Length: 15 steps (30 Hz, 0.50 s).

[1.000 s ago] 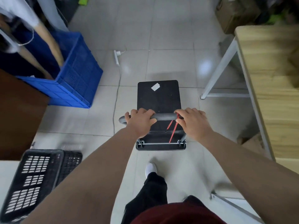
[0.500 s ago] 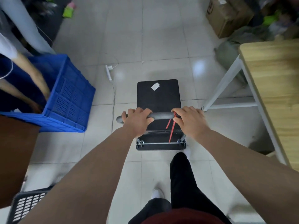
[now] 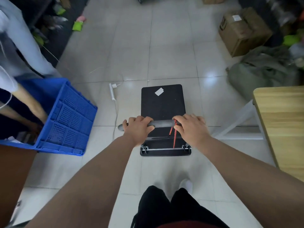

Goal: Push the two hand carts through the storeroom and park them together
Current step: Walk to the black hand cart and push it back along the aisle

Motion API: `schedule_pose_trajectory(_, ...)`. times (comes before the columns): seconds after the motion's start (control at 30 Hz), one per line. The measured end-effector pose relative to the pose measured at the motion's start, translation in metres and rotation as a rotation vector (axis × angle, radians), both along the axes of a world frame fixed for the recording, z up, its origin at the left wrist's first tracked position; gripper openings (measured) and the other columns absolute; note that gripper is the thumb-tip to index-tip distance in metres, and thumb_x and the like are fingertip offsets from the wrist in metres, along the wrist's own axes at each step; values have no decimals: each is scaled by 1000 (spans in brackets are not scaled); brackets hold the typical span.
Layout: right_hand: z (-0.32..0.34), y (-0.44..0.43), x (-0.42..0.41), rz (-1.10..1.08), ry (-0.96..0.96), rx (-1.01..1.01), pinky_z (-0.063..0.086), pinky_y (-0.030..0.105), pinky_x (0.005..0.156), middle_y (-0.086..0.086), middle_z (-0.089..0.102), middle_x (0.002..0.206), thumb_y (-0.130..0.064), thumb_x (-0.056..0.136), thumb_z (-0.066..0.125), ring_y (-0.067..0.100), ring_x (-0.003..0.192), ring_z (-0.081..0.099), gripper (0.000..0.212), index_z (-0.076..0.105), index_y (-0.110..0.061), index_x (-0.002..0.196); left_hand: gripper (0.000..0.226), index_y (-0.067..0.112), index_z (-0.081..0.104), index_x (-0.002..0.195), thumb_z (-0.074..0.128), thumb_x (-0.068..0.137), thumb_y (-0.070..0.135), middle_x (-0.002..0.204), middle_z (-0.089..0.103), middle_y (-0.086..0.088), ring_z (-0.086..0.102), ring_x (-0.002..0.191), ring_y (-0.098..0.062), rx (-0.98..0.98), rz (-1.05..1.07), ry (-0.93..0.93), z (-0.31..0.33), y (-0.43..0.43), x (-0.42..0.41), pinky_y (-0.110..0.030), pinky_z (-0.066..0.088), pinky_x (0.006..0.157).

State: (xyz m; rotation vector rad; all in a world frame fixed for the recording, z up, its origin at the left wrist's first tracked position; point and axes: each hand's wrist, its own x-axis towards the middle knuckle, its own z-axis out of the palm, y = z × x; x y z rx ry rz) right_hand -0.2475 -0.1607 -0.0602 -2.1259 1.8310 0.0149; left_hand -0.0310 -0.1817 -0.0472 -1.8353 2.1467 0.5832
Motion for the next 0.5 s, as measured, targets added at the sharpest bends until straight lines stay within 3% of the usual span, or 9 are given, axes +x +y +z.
schedule_pose_trajectory(0.5, 1, -217, -18, -28, 14, 6, 31, 40, 101, -3, 57, 116, -41, 97, 38, 21, 112, 49, 31, 45, -34, 127, 31, 35, 43, 128, 28, 102, 43, 133, 47, -1, 39, 123, -31, 37, -10, -26, 3, -221, -21, -54, 21, 110)
